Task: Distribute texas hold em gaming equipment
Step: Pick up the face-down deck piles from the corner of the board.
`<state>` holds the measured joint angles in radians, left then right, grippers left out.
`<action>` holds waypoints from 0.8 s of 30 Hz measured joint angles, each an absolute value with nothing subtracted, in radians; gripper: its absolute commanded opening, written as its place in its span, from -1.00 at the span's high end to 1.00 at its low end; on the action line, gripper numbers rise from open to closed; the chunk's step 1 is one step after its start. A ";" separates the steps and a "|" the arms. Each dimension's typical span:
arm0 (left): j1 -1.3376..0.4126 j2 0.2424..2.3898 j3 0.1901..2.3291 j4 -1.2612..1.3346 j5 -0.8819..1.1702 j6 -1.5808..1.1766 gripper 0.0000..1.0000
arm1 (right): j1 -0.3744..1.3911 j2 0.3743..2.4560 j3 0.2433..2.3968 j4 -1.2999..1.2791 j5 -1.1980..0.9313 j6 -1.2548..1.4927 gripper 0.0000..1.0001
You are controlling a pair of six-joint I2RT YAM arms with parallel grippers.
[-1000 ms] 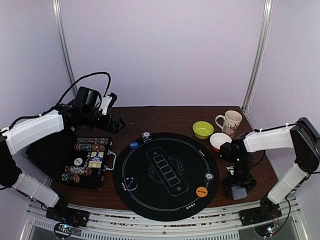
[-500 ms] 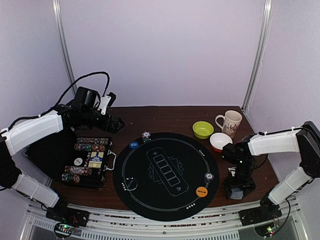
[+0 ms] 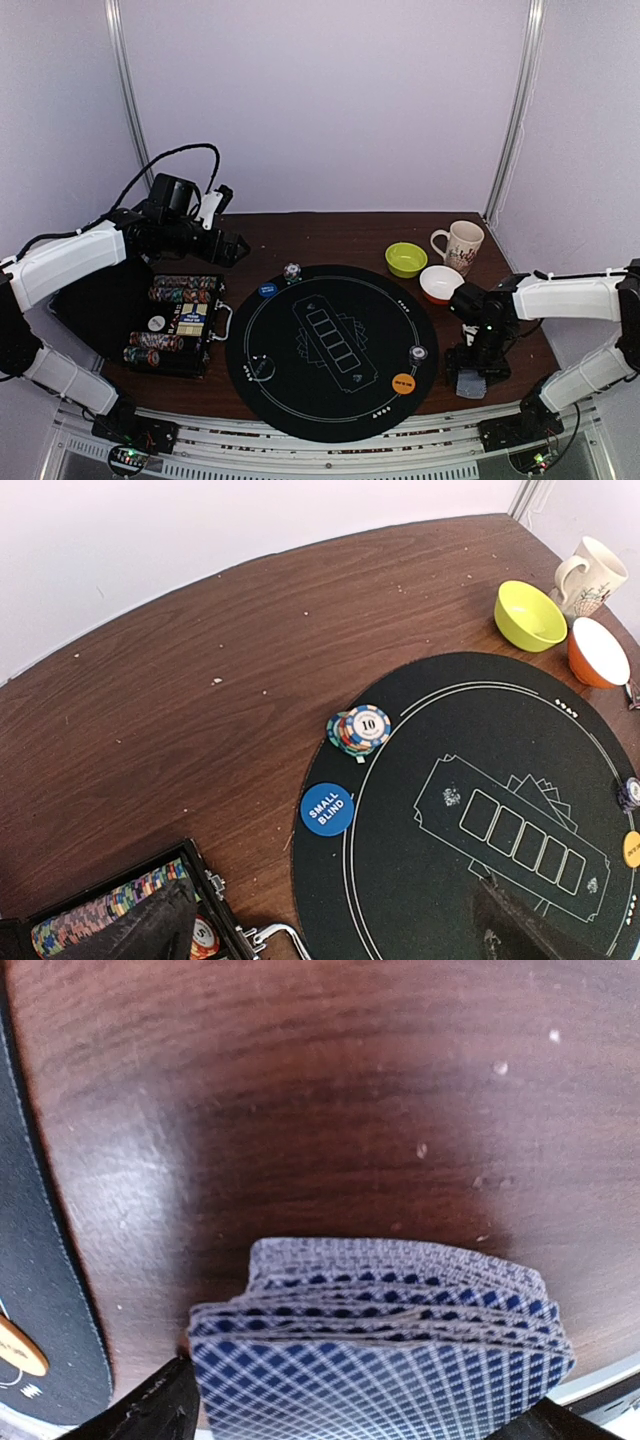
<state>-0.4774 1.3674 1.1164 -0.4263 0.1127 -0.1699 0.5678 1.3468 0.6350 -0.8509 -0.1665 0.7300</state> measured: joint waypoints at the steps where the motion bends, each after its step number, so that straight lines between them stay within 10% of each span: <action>1: -0.477 1.367 1.116 -0.426 0.113 -0.169 -0.97 | 0.568 1.346 0.634 -0.847 -0.164 0.735 -0.78; 24: -0.464 1.367 1.116 -0.427 0.115 -0.162 -0.97 | 0.572 1.266 0.582 -0.807 -0.141 0.842 -0.35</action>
